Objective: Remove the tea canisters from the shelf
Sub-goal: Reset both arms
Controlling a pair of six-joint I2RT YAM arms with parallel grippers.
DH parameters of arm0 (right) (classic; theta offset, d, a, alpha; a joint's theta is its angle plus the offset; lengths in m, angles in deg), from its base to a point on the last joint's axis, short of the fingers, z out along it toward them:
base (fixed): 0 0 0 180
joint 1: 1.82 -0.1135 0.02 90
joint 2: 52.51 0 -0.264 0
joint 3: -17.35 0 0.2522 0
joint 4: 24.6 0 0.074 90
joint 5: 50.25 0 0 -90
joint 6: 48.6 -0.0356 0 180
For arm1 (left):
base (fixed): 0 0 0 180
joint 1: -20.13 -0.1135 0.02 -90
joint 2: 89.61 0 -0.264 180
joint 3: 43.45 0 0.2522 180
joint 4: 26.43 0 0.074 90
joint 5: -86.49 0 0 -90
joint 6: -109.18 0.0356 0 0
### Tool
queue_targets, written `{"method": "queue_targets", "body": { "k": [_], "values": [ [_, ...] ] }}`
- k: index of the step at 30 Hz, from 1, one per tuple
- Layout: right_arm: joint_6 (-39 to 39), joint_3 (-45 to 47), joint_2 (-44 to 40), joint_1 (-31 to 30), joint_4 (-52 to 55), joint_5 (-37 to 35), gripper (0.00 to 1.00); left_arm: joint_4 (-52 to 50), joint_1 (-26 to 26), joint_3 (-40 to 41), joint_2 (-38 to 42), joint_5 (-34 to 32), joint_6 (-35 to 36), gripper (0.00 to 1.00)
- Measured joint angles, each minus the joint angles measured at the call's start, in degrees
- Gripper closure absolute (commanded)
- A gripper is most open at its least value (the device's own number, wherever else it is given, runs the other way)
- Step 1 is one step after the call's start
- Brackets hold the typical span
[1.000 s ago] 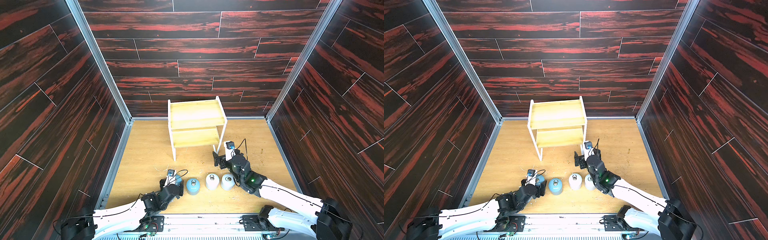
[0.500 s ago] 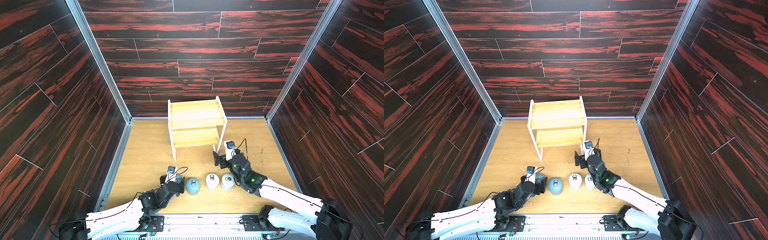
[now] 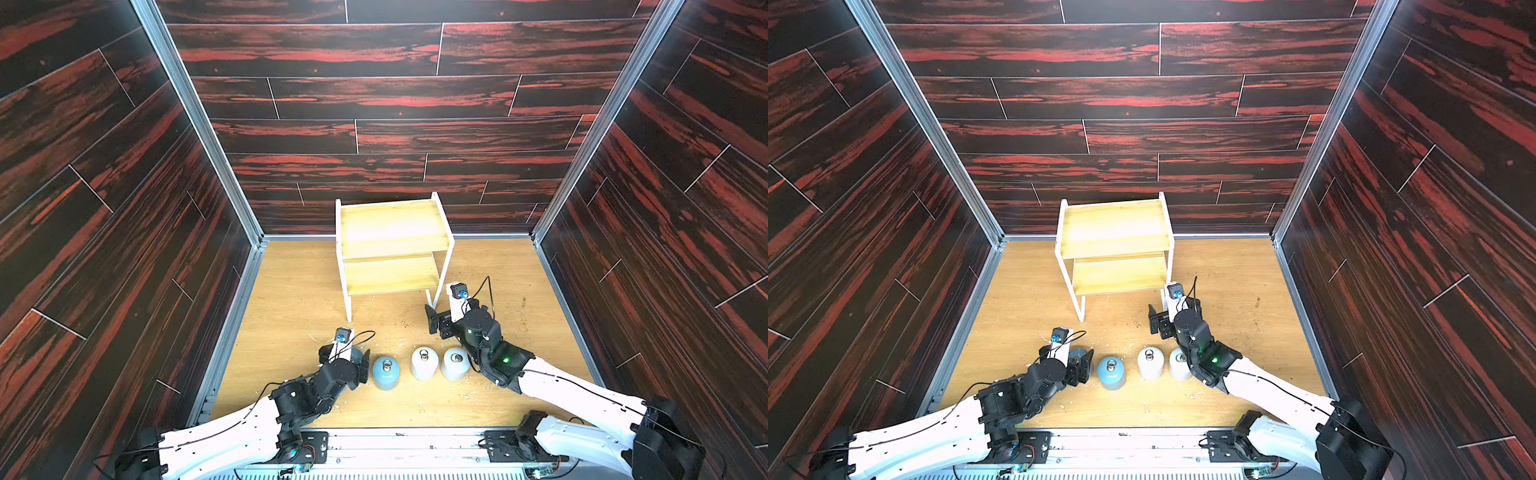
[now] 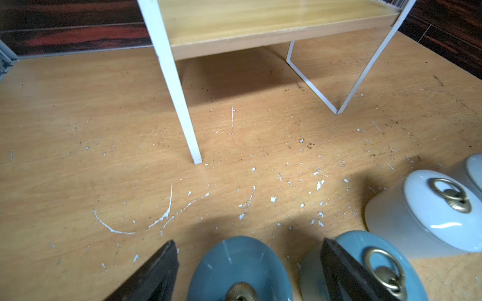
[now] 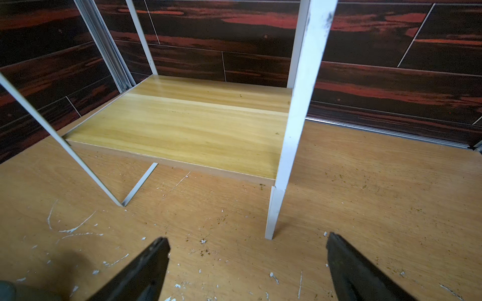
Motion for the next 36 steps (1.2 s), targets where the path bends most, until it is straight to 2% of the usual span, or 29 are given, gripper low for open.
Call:
{"method": "queue_targets", "body": {
  "k": [5,12,16,22,25,31,36],
  "values": [
    [0.2,0.0,-0.5,0.0,0.5,0.0,0.02,-3.9,0.1,-7.1,-4.1,5.7,2.6,0.16],
    [0.4,0.0,-0.5,0.2,0.9,-0.4,0.02,-6.7,0.9,-11.1,-6.5,9.6,4.6,0.14],
    [0.3,0.0,-0.6,2.1,1.9,-0.5,0.02,-6.9,0.9,-13.4,-5.8,7.5,7.1,0.1],
    [0.3,0.0,-1.5,9.0,3.3,0.4,0.02,-6.5,-0.3,-16.2,-3.0,-0.5,13.2,0.04],
    [0.4,0.0,-2.5,13.3,3.5,1.5,0.02,-5.8,-5.3,-16.7,-2.2,-1.8,15.2,0.02],
    [0.8,0.0,-1.9,23.9,2.8,4.6,0.02,1.0,-22.1,-11.9,1.5,-1.1,16.8,0.0],
    [0.4,1.0,3.1,31.7,-1.9,6.2,0.02,9.1,-37.0,-7.5,-2.2,3.9,16.7,0.0]
  ]
}}
